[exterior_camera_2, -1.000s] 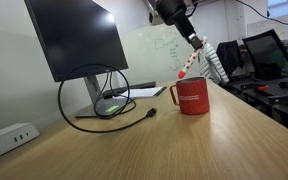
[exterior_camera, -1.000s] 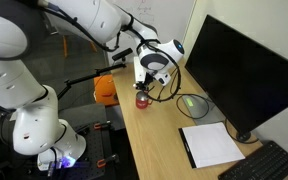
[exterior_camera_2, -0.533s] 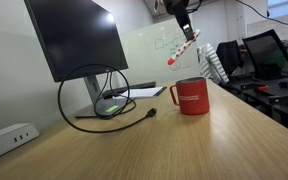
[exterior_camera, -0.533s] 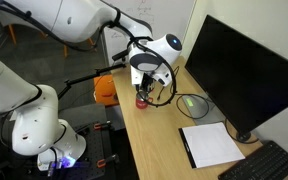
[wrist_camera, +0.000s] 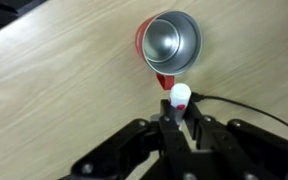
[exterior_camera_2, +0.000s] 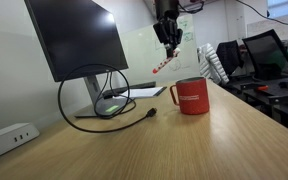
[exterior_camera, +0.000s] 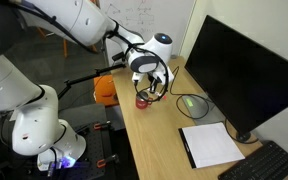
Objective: Remove the marker from the mug cup and place it on the table
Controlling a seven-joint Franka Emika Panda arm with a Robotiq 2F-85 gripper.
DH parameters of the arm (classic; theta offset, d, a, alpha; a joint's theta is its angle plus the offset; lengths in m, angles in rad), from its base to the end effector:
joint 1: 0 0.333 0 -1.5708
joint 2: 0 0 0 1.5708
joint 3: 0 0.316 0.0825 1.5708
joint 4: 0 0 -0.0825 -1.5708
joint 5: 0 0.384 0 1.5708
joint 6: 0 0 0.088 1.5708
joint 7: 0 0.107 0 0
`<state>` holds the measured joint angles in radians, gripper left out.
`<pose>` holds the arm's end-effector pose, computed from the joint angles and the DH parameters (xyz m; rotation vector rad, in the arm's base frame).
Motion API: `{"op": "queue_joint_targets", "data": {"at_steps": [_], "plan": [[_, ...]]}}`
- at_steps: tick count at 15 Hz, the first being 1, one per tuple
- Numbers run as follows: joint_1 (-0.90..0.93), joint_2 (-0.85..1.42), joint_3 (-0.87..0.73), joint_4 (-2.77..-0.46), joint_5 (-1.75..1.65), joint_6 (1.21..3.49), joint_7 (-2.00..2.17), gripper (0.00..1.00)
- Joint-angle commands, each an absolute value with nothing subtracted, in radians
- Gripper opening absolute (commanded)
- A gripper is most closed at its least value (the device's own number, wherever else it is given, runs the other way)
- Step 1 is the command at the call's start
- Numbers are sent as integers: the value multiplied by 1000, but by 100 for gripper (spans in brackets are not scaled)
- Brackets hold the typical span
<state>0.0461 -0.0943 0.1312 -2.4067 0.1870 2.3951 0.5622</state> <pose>0.4800 0.0875 0.3571 -2.8996 0.7670 -0.0502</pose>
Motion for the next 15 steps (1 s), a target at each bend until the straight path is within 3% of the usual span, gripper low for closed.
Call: {"op": "queue_joint_targets", "data": {"at_steps": [1, 8, 15], "plan": [[45, 3, 147, -2340, 27, 2434, 865, 5], [77, 172, 27, -2180, -218, 2370, 1324, 5], [70, 163, -87, -2243, -236, 2298, 1606, 5]]}}
